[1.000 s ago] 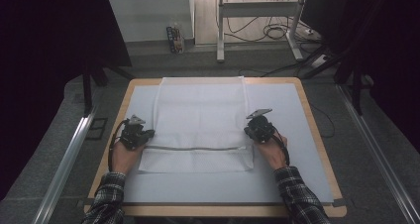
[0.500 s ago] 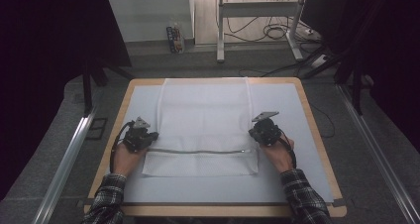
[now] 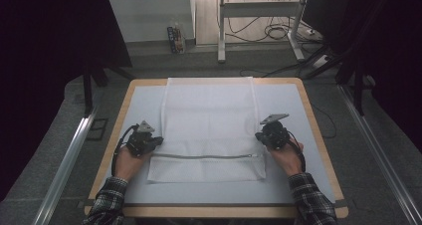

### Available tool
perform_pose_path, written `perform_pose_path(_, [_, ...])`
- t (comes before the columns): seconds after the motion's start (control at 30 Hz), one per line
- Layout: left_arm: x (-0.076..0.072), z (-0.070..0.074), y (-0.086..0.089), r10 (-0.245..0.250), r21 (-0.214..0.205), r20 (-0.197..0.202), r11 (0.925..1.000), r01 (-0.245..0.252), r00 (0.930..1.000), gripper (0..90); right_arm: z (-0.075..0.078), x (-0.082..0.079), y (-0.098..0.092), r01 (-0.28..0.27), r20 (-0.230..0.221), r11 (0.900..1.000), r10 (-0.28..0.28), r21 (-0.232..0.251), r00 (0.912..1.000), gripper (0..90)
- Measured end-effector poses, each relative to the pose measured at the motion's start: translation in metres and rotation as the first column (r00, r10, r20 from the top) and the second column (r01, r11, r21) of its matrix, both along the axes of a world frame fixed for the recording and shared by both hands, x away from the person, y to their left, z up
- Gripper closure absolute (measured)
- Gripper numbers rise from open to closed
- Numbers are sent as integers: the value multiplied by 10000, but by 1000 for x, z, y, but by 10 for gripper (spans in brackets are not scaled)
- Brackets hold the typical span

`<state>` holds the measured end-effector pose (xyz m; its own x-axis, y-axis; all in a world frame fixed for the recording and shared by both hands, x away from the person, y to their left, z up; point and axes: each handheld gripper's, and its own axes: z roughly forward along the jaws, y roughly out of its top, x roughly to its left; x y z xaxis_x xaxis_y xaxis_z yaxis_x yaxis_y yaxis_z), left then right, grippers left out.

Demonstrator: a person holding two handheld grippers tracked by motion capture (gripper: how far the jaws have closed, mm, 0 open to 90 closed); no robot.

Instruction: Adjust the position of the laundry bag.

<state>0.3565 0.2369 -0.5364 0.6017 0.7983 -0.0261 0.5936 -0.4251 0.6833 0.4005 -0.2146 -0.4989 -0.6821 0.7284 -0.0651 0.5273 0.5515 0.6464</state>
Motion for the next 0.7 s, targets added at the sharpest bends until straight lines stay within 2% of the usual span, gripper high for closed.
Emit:
perform_pose_path(0.27, [-8,2,-4,-259,62,-80,9996,259,9996,873,5,-10,-7,-67,-81,9998,68,163,9999,877])
perform_pose_path(0.7, [-20,5,-14,-633,73,-184,9980,635,9978,870,10,-25,-12,-253,-59,9994,252,-252,9997,877])
